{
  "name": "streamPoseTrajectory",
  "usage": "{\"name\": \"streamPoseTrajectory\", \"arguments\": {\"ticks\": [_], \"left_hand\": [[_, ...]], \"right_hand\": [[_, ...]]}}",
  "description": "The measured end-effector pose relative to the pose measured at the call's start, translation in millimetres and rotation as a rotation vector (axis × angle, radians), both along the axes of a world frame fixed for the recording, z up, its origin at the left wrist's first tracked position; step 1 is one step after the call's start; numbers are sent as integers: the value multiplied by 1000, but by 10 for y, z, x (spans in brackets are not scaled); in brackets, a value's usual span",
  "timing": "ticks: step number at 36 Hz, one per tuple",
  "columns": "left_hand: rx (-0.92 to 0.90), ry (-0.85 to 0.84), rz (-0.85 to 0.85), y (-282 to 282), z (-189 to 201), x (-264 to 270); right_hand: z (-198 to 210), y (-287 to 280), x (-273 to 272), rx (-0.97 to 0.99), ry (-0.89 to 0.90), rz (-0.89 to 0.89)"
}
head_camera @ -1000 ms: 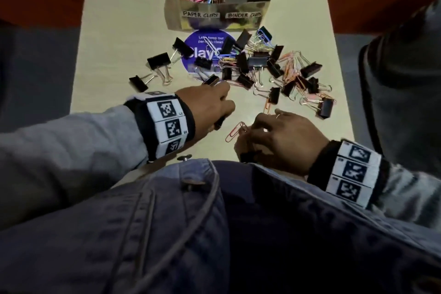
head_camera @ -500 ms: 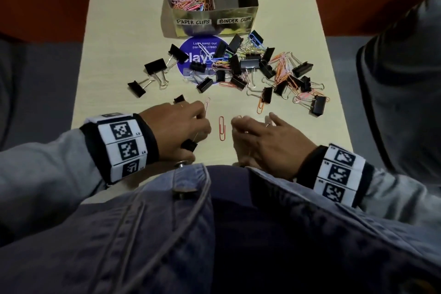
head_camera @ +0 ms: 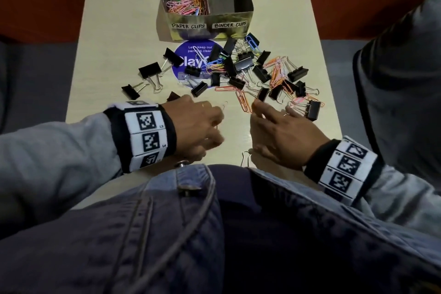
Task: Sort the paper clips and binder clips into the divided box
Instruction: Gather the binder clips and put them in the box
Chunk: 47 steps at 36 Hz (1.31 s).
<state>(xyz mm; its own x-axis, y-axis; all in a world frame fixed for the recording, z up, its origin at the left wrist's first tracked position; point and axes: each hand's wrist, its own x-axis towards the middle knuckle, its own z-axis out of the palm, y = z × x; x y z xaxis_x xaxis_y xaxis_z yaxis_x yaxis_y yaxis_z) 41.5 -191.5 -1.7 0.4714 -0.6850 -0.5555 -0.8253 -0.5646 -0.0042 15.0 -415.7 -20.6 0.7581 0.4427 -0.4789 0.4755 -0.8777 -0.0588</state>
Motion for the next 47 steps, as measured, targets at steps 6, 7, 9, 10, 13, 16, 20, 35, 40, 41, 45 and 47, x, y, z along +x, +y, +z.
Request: {"name": "streamPoseTrajectory", "arguments": {"ticks": [6, 7, 9, 10, 13, 16, 20, 35, 40, 41, 45, 47], "left_hand": [[93, -52, -87, 83, -93, 34], [105, -66, -88, 77, -99, 70], [104, -83, -79, 47, -90, 147], [79, -91, -61, 30, -75, 188], [-90, -159, 84, 24, -45, 356], [-244, -201, 338, 25, -6, 597], [-247, -170, 537, -56, -49, 905], [-248, -148, 666, -201, -245, 1168], [-199, -93, 654, -111, -203, 1155], [-200, -83, 648, -74, -206, 1155], [-262, -132, 599, 5, -209, 1106], [-258, -121, 593, -42, -204, 1093]], "right_hand": [[-58, 117, 75, 63, -12, 8], [-55, 137, 100, 76, -12, 18], [-33, 178, 150, 104, 5, 31], [-16, 197, 176, 127, 12, 29], [11, 230, 234, 224, 12, -15], [29, 284, 308, 199, -60, -10], [23, 456, 494, 163, -148, -36], [-49, 492, 982, 102, -94, -23], [-75, 357, 1087, 109, -100, -58], [-81, 331, 1105, 112, -105, -63], [-88, 330, 1136, 147, -176, -57], [-78, 392, 1163, 140, -198, -41]]}}
